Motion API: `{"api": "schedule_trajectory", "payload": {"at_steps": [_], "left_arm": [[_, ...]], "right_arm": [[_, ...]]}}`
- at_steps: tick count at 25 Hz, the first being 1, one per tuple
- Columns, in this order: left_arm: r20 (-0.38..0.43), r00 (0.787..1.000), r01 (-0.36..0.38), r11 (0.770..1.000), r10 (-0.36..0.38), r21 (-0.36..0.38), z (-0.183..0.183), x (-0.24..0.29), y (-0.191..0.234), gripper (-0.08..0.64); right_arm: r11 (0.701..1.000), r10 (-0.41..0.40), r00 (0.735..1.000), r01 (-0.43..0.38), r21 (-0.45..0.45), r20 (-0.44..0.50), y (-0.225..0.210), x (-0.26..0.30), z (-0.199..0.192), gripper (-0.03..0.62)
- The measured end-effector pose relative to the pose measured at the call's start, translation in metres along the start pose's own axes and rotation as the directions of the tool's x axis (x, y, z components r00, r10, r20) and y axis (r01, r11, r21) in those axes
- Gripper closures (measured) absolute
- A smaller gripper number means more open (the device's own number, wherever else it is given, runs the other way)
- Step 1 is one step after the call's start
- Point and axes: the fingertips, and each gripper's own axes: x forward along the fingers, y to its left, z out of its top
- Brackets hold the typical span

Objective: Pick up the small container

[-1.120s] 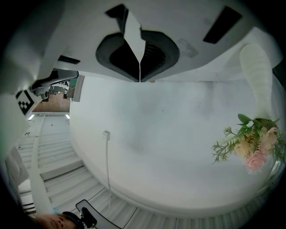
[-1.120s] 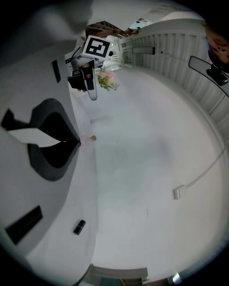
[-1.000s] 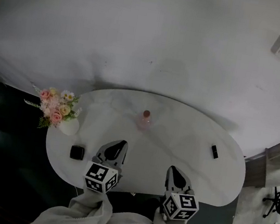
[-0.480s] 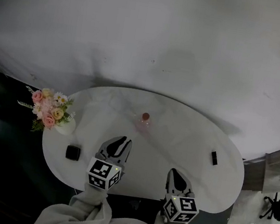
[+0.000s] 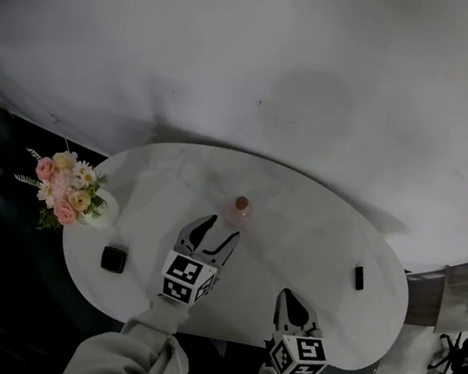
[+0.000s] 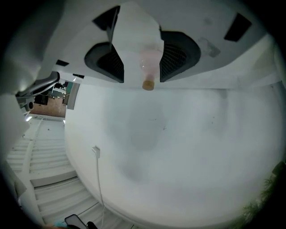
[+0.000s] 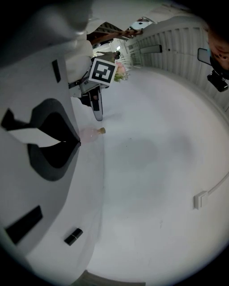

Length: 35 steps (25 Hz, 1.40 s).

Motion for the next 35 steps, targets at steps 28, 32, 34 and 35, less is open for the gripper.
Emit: {"api": "schedule_trajectory", "payload": {"at_steps": [28, 32, 34, 35], "left_arm": [[0.021, 0.987, -0.16, 0.975, 0.158, 0.152, -0.006, 0.096, 0.025, 0.425], [0.018, 0.986, -0.169, 0.972, 0.168, 0.162, -0.005, 0.096, 0.024, 0.433], [0.016, 0.985, -0.17, 0.971, 0.17, 0.165, -0.005, 0.096, 0.024, 0.434], [0.016, 0.985, -0.17, 0.971, 0.17, 0.167, -0.004, 0.096, 0.024, 0.434]], "right_arm": [[0.998, -0.011, 0.992, 0.019, 0.062, -0.124, -0.049, 0.03, -0.023, 0.541], [0.998, -0.01, 0.992, 0.018, 0.064, -0.123, -0.051, 0.03, -0.022, 0.541], [0.998, -0.007, 0.992, 0.015, 0.064, -0.123, -0.05, 0.03, -0.022, 0.541], [0.998, -0.006, 0.992, 0.014, 0.065, -0.123, -0.049, 0.03, -0.023, 0.541]]}}
